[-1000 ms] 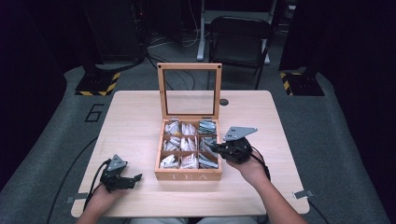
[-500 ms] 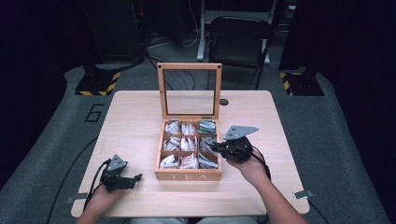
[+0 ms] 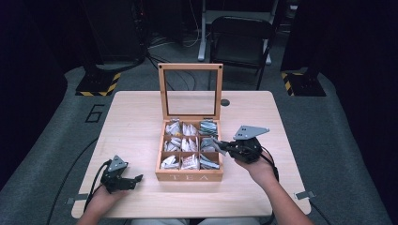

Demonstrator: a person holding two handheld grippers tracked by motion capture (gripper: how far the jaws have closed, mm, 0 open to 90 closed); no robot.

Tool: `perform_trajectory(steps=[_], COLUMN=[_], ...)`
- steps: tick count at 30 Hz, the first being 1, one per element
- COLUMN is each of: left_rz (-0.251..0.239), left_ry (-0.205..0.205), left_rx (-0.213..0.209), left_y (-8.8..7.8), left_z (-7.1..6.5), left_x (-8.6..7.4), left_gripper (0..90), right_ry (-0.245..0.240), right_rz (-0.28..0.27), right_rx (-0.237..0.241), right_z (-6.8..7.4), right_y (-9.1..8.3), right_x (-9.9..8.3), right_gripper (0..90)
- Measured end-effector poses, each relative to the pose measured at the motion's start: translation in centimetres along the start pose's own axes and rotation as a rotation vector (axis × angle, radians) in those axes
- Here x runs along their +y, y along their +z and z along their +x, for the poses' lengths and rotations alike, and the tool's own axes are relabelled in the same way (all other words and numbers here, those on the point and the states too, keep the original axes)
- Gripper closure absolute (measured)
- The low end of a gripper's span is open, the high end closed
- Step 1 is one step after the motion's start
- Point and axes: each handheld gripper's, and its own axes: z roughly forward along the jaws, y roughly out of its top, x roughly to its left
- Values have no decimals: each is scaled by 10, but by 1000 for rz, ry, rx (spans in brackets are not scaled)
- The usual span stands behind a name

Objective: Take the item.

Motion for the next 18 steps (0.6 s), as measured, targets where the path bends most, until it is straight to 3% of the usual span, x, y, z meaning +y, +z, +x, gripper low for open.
perform_trajectory(steps=[18], left_rz=[-1], left_ry=[-2], left_rx=[-1], left_y=[0], left_z=[0], left_x=[0], left_gripper=[138], right_ry=[13], right_rz=[-8], right_rx=[-61], right_z=[-17], right_y=[-21], right_x=[-4], right_gripper=[887])
